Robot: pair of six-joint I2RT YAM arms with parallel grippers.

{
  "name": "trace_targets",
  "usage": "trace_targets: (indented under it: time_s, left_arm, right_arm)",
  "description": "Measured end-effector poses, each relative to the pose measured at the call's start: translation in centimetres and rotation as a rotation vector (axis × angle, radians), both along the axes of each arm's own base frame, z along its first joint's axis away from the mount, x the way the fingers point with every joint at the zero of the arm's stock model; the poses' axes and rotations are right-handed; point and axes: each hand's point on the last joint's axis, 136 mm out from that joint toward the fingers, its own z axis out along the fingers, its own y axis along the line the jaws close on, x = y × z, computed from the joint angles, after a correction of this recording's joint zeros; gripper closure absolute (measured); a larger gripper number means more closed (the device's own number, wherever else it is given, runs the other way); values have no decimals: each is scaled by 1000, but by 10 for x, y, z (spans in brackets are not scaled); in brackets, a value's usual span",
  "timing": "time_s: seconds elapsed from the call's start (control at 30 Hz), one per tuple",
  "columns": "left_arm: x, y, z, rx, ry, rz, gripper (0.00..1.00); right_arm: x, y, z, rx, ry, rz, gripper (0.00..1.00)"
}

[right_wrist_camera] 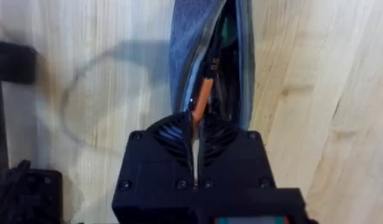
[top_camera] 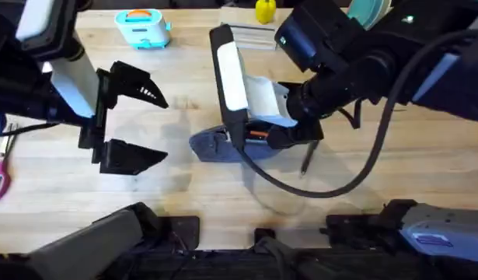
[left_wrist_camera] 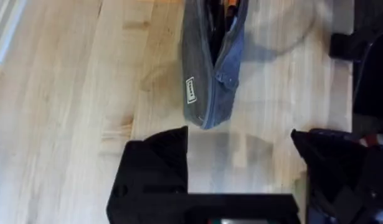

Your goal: Unzip the bag, pick up the pens from the table one at a time and place them inside, then zip the bag closed.

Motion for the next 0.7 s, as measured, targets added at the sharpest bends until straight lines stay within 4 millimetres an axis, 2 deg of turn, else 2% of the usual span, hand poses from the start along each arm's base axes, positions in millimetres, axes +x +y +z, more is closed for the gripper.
trace_targets:
  time_s: [0.2, 0.33, 0.53, 0.7]
  left_arm:
    - [4, 0, -4, -26, -20, -47, 7]
    - [6, 0, -4, -35, -27, -55, 7]
    - [6, -1, -4, -38, -35, -59, 7]
    - [6, -1, -4, -38, -37, -61, 7]
  right_arm:
    - [7, -7, -4, -50, -47, 28, 970]
    - [13, -9, -16, -100, -69, 93, 970]
    - [30, 3, -31, -102, -111, 141, 970]
    - [34, 20, -36, -55, -119, 170, 970]
